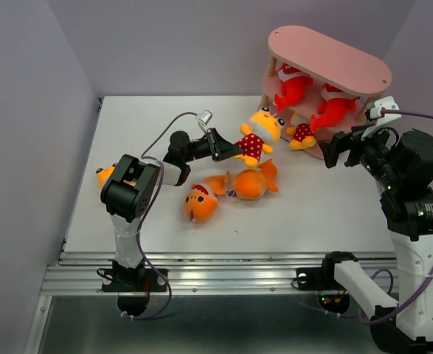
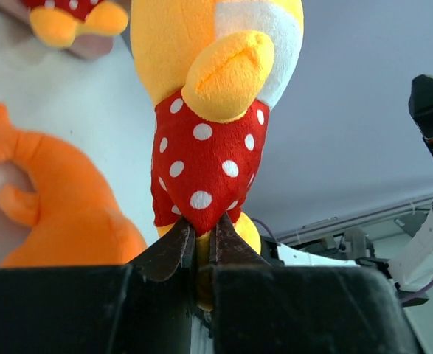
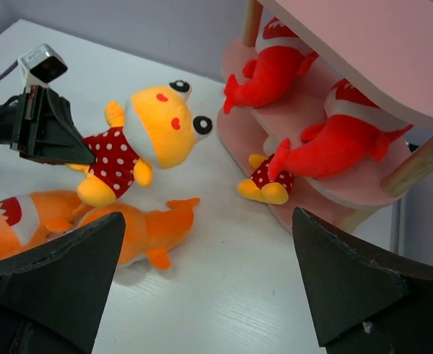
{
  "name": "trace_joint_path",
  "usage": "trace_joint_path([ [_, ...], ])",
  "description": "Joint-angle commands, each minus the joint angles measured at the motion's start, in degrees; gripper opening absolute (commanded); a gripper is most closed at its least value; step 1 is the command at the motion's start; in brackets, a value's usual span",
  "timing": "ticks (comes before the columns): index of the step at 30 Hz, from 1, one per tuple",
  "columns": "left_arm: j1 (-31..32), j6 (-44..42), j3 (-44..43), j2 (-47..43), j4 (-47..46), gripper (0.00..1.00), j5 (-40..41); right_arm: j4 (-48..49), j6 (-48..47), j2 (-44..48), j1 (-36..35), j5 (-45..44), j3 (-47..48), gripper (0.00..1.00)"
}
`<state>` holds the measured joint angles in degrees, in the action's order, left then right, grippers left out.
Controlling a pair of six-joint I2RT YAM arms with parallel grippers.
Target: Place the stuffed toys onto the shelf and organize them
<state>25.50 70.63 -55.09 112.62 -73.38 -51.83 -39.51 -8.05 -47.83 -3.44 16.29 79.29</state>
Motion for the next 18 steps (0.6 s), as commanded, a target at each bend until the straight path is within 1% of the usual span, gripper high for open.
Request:
trace_joint_path([
  [1,-0.01,-6.37,-8.69,-0.47,0.67,0.0,-1.52,3.73,1.29,0.37,0.54,-1.53,-0.62,1.0],
  [3,0.08,-9.0,-11.52,0.41,8.39,0.0,-1.52,3.73,1.46,0.29,1.07,-1.27,-0.54,1.0],
  [5,-0.09,-9.02,-14.41,1.63,10.53,0.0,-1.78,3.73,1.46,0.37,1.07,-1.35,-0.45,1.0],
  [12,-0.45,-8.41,-17.68,3.92,12.83,0.0,-2.04,3.73,1.46,1.08,1.07,-2.32,-0.36,1.0],
  [15,-1.24,-8.67,-17.07,4.19,12.74,0.0,-1.69,3.73,1.38,1.43,1.07,-2.41,-0.71,1.0],
  [18,-2.47,-8.06,-14.7,4.19,10.81,0.0,-0.81,3.73,1.37,1.69,1.07,-2.41,-1.06,1.0],
])
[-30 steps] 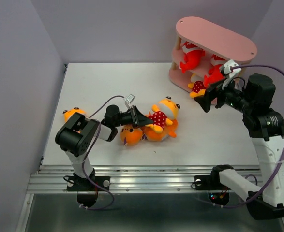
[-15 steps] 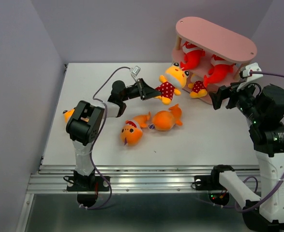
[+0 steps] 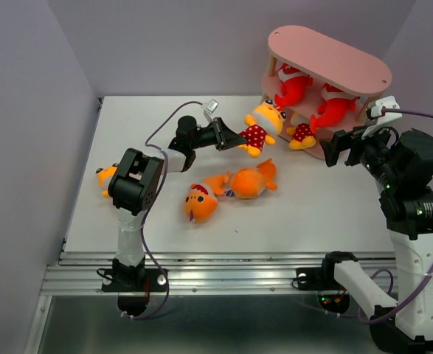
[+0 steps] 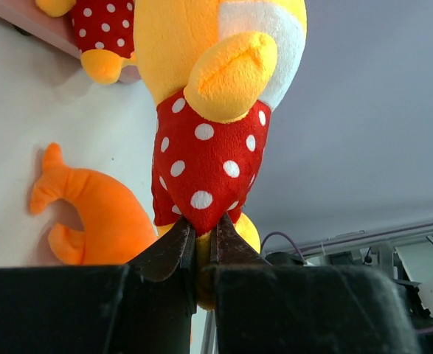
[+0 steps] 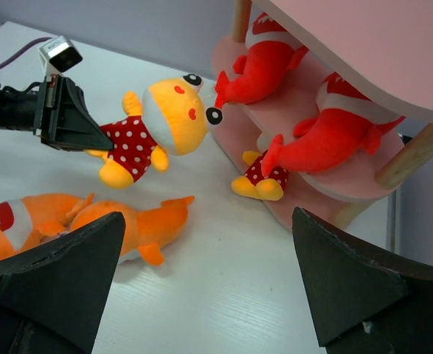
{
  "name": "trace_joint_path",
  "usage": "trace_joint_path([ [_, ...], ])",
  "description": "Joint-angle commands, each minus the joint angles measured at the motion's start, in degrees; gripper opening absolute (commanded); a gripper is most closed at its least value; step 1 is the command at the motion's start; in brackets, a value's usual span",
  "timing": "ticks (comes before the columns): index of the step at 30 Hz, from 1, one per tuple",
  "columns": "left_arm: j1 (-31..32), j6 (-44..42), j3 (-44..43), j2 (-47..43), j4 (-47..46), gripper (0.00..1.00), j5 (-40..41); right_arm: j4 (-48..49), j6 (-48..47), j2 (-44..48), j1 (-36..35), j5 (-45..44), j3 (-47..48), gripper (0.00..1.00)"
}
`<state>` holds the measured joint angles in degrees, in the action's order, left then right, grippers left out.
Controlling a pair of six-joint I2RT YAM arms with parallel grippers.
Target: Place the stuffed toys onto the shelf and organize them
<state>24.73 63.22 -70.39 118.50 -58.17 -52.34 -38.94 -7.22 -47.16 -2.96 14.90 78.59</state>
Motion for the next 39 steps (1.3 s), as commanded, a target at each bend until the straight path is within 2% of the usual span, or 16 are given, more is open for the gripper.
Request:
trace_joint_path([
  [1,-2.05,-0.38,1.04,-1.69,-5.45,0.0,-0.31,3.17,0.54,1.1,0.59,-1.01,-0.45,1.0],
  [6,-3.98,-0.11,0.61,0.24,-5.55,0.0,-0.22,3.17,0.63,1.28,0.59,-1.01,-0.71,1.0],
  [19,-4.34,0.76,-7.74,7.01,-0.37,0.0,1.45,3.17,0.72,1.54,0.59,-1.71,-0.36,1.0],
  [39,-0.83,4.28,-36.21,24.5,12.38,0.0,2.06,2.9,0.81,1.8,1.12,-3.38,0.87,1.0],
])
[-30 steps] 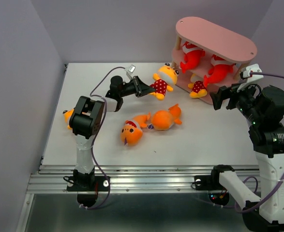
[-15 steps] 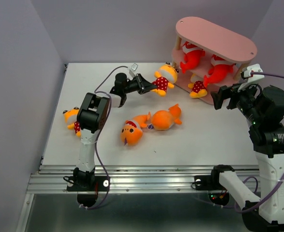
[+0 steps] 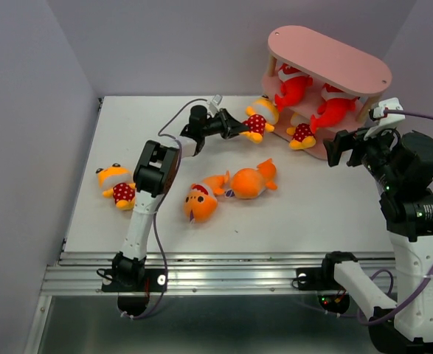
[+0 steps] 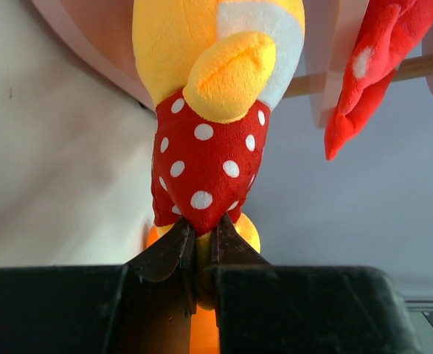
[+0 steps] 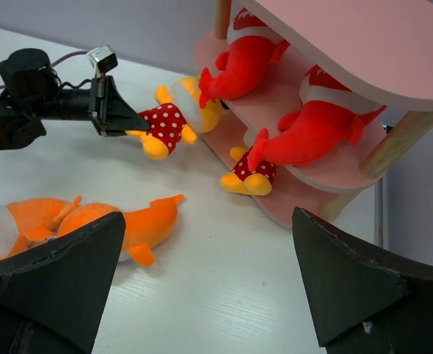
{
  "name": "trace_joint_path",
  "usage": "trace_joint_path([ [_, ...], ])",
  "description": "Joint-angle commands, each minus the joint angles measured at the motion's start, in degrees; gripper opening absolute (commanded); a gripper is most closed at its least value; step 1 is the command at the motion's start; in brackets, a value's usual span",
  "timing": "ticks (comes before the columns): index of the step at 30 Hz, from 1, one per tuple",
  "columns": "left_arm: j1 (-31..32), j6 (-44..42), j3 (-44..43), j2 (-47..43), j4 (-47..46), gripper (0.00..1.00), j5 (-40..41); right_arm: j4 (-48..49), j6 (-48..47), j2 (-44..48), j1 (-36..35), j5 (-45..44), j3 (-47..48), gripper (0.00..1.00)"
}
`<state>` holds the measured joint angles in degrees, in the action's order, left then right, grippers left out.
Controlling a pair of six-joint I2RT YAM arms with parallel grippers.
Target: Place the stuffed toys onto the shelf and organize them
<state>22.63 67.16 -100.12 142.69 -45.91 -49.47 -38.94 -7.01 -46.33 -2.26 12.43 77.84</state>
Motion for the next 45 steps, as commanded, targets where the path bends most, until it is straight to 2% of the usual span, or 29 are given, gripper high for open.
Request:
trace_joint_path([
  [1,1.53,0.52,-7.63,1.0,1.25,0.0,-0.71,2.9,0.59,1.24,0.42,-1.0,1.52,1.0],
  [7,3.38,1.48,-16.85,6.53,5.48,0.0,1.39,2.82,0.5,1.76,0.42,-1.26,1.43,1.0],
  [17,4.17,6.14,-26.17,12.87,7.59,0.0,5.52,2.64,0.68,2.12,0.42,-1.44,2.66,1.0],
  [24,6.02,8.95,-37.16,18.67,10.75,0.0,10.01,2.55,0.68,2.82,0.94,-1.26,2.58,1.0],
  [45,9.97,11.95,-42.09,22.01,10.75,0.0,10.54,2.46,0.76,3.61,1.47,-1.18,2.49,1.0],
])
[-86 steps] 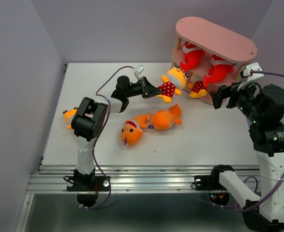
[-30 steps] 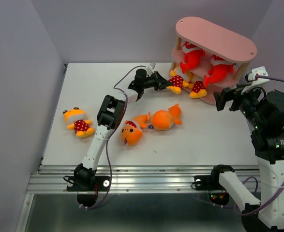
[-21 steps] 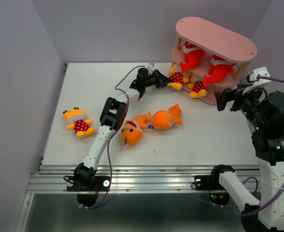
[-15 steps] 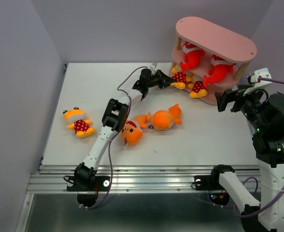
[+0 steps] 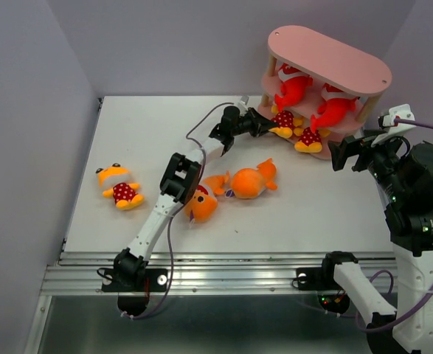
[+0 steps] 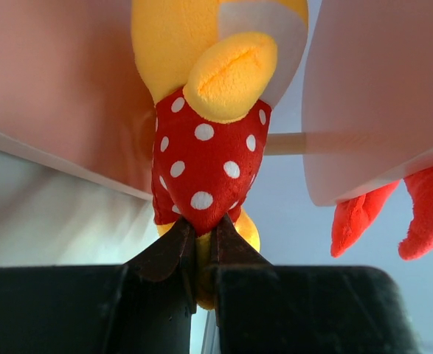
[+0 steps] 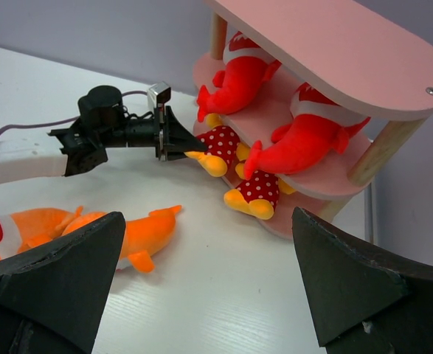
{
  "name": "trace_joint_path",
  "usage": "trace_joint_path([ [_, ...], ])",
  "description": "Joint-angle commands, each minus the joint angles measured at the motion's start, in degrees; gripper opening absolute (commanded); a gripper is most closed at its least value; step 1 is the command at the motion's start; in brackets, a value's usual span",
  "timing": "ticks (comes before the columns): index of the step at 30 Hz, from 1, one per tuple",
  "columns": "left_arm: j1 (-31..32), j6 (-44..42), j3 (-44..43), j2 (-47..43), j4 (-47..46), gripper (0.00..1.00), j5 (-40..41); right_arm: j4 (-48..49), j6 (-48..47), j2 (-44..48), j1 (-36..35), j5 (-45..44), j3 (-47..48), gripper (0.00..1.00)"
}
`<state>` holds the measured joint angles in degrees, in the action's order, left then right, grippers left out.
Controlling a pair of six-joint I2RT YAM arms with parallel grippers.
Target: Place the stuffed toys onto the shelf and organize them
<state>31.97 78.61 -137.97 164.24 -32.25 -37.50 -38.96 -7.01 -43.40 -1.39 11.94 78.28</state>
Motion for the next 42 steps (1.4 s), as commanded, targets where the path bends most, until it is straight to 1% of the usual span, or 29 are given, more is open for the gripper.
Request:
trace_joint_path([
  [1,0.9,0.67,-4.41,0.55,-2.91,0.0,-1.53,2.4,0.76,0.77,0.6,-0.69,2.05,1.0],
  [16,2.31,1.72,-6.61,1.96,-3.08,0.0,-1.53,2.4,0.76,0.68,0.6,-0.69,2.4,1.0],
  [21,1.79,2.6,-5.12,1.17,-4.84,0.0,-0.57,2.22,0.76,0.77,0.6,-0.61,2.23,1.0],
  [32,0.29,2.69,-3.71,1.08,-4.58,0.0,0.76,2.13,0.68,0.94,1.12,-0.34,2.05,1.0],
  [38,0.38,3.04,-3.71,1.34,-4.58,0.0,3.65,2.13,0.59,0.95,1.12,-0.17,1.79,1.0],
  [42,0.2,4.18,-5.46,2.83,-4.58,0.0,5.24,2.13,0.59,1.03,1.12,-0.08,1.7,1.0],
])
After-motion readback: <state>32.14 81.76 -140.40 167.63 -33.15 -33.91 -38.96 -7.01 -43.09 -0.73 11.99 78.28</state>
